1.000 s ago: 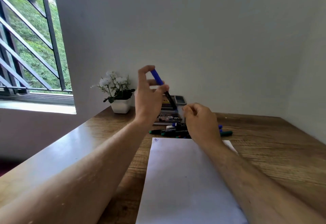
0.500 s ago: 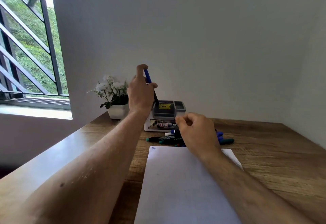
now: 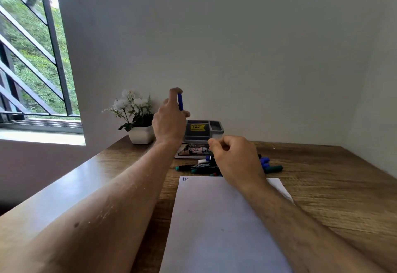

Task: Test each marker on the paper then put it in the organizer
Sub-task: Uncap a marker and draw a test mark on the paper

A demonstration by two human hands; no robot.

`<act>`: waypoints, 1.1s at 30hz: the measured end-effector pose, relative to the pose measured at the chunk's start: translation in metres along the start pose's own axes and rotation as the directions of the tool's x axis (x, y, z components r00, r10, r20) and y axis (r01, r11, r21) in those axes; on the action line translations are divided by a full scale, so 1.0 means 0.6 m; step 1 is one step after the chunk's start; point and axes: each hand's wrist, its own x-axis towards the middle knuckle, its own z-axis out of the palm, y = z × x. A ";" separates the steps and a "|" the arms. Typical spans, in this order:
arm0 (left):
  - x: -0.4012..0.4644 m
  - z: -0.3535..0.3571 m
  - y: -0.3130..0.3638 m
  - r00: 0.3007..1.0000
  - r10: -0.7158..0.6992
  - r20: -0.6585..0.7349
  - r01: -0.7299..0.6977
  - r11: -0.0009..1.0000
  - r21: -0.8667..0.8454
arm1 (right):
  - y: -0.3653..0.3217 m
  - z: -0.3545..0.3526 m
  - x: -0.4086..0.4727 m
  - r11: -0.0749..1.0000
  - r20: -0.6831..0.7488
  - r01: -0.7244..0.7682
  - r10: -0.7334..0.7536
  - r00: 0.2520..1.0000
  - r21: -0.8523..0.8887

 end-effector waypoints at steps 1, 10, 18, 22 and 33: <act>-0.003 0.002 -0.001 1.000 -0.016 0.011 0.016 1.000 0.007 | 0.001 0.000 0.000 1.000 0.001 -0.003 0.003 1.000 -0.004; -0.004 0.017 0.007 0.994 -0.088 0.057 0.084 0.994 0.072 | 0.004 -0.002 0.003 0.999 0.008 -0.019 0.019 1.000 -0.037; -0.013 0.024 0.031 0.991 -0.100 0.087 0.095 0.994 0.063 | 0.007 -0.001 0.004 0.999 0.013 -0.022 0.023 1.000 -0.036; -0.011 0.021 0.037 0.985 -0.104 0.135 0.099 0.994 0.044 | 0.008 0.000 0.004 0.998 0.025 -0.028 0.029 0.999 -0.050; -0.015 0.020 0.039 0.980 -0.096 0.175 0.100 0.995 -0.012 | 0.005 -0.010 0.006 0.996 0.007 -0.061 0.061 0.998 -0.068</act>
